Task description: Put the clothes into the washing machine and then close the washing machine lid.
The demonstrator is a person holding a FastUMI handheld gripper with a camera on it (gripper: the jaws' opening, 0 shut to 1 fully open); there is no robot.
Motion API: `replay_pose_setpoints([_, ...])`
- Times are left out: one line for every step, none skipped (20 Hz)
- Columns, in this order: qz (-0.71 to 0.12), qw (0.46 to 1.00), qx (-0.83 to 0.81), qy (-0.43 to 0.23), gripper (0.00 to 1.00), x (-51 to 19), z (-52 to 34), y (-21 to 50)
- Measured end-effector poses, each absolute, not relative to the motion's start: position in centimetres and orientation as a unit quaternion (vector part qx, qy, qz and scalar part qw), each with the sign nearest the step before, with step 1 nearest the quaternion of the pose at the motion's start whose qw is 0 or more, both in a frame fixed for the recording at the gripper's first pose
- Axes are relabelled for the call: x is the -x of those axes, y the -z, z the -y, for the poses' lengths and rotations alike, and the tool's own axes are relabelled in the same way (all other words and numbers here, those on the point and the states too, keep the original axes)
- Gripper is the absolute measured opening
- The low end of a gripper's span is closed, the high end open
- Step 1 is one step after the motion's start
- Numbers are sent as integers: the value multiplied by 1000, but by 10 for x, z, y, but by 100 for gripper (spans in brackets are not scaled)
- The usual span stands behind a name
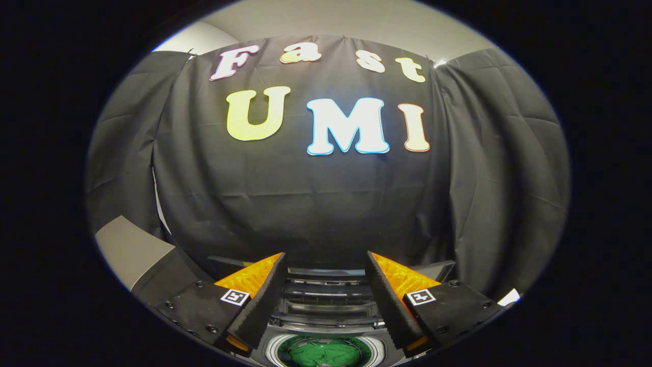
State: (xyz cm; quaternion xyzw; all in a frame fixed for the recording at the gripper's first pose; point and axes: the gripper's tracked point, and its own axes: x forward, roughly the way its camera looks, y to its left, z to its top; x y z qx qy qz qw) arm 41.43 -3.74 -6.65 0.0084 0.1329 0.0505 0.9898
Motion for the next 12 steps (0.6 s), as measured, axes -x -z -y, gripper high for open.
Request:
replay_pose_setpoints([-137, 989, -14, -48, 96, -421, 36, 69])
replay_pose_setpoints([-141, 989, -21, -47, 96, -427, 35, 71])
replay_pose_setpoints([-145, 988, -26, -47, 96, -433, 33, 74])
replay_pose_setpoints([-148, 988, -26, -45, 96, -438, 31, 77])
replay_pose_setpoints([-149, 988, -22, -43, 96, -442, 30, 80])
replay_pose_setpoints([-150, 987, -18, -44, 96, -445, 29, 82])
replay_pose_setpoints([-154, 987, -13, -45, 96, -448, 27, 86])
replay_pose_setpoints([-161, 986, -5, -42, 96, -450, 28, 92])
replay_pose_setpoints([-170, 985, 3, -42, 96, -451, 29, 98])
replay_pose_setpoints([-162, 986, -4, -41, 97, -452, 29, 95])
replay_pose_setpoints([-166, 985, -11, -39, 97, -452, 32, 97])
replay_pose_setpoints([-169, 985, -21, -39, 97, -450, 31, 99])
